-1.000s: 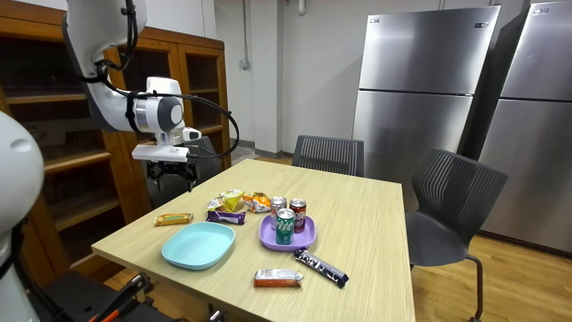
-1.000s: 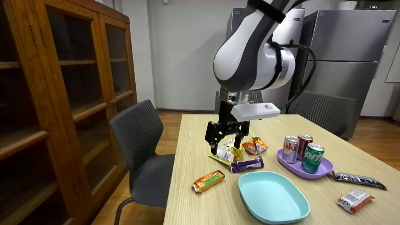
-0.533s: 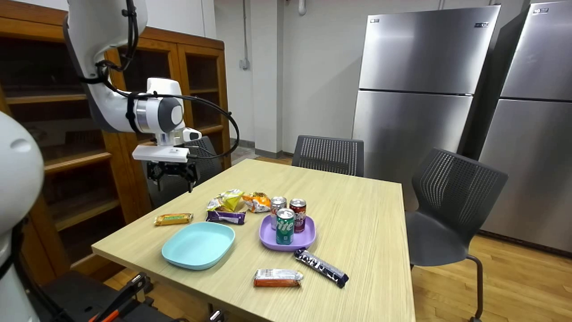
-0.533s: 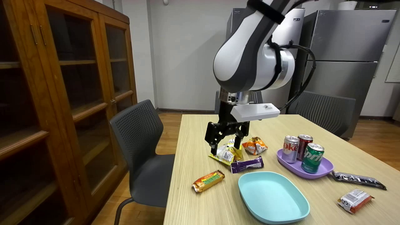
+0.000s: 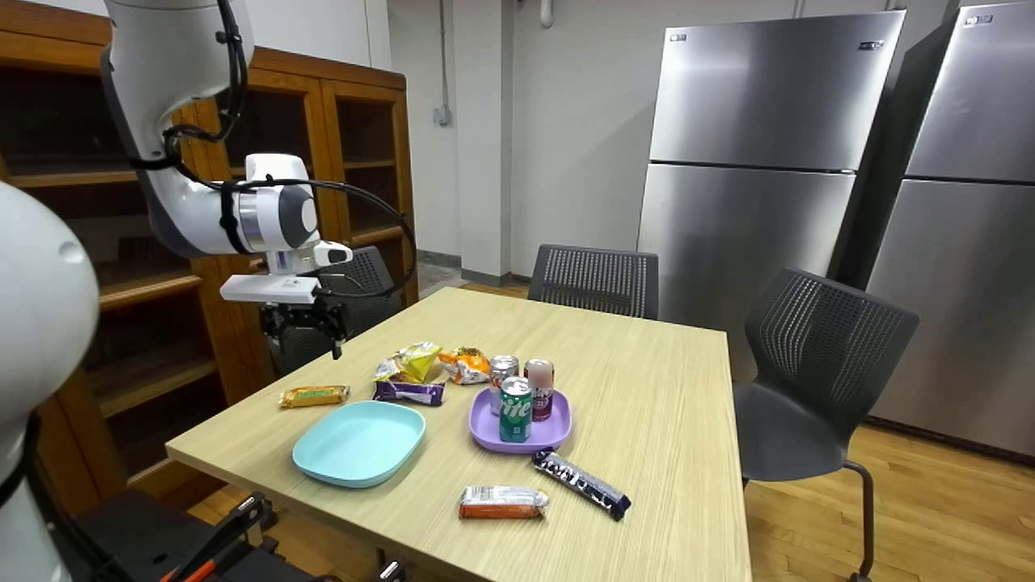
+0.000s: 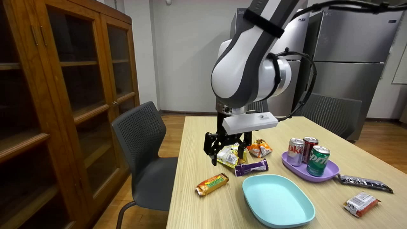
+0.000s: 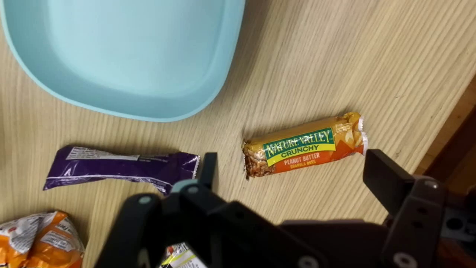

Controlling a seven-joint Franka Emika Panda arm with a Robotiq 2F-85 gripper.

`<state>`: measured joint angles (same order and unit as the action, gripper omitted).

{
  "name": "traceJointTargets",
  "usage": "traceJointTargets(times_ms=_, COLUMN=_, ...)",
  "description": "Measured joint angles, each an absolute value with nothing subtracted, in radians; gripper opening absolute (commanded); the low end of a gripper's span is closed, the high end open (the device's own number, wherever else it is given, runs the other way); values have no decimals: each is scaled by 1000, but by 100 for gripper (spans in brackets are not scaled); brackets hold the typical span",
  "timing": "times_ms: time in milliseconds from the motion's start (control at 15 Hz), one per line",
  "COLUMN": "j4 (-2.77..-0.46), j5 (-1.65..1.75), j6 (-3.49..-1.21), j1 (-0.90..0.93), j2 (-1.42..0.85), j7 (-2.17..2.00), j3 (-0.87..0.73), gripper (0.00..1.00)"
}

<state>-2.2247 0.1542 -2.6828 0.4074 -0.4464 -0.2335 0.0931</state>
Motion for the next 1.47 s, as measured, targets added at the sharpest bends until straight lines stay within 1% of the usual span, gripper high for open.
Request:
traceJointTargets(times_ms=600, j4=-2142, j5=162, j6=-2685, j1=539, j2=-559, j7=-588, j3=-3, gripper=100)
traceJointTargets(times_ms=1000, j4=-2078, j5=144, j6=-2703, j1=561, j2=-642, j7=-749, j3=-23, gripper=100)
traceJointTargets(times_ms=1467, j4=-2016, j5=120, j6=-2711, j1=573, j2=-707, j7=-841, j3=-27, gripper=100)
